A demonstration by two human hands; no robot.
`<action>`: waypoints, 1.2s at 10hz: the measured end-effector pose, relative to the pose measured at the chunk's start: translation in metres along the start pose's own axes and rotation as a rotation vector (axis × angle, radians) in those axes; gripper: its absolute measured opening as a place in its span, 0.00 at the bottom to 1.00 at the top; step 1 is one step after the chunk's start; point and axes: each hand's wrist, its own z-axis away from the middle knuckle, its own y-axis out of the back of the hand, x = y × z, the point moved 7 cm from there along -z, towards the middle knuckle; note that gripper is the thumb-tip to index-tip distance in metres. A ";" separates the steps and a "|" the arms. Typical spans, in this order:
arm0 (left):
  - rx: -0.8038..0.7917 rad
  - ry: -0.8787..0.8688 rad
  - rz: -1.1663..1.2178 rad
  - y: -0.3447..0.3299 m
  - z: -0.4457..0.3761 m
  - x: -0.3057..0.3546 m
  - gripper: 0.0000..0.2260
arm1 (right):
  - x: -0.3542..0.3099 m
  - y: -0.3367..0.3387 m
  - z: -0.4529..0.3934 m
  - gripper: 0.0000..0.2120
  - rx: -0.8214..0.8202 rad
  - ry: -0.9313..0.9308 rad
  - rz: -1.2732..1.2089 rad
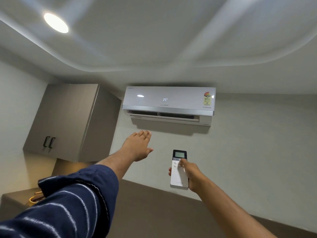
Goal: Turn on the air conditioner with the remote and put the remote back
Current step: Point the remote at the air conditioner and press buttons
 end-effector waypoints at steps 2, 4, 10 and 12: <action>-0.004 0.005 -0.016 -0.002 -0.001 -0.005 0.30 | -0.007 0.002 0.003 0.09 -0.023 0.027 -0.005; 0.004 0.000 -0.007 -0.001 -0.005 0.002 0.30 | -0.013 0.005 0.003 0.10 -0.004 0.067 0.037; -0.005 -0.026 -0.014 -0.008 -0.007 0.013 0.30 | -0.011 0.012 0.002 0.10 0.019 0.093 0.048; 0.000 -0.027 -0.022 -0.008 -0.009 0.012 0.30 | -0.015 0.016 0.002 0.10 0.029 0.092 0.087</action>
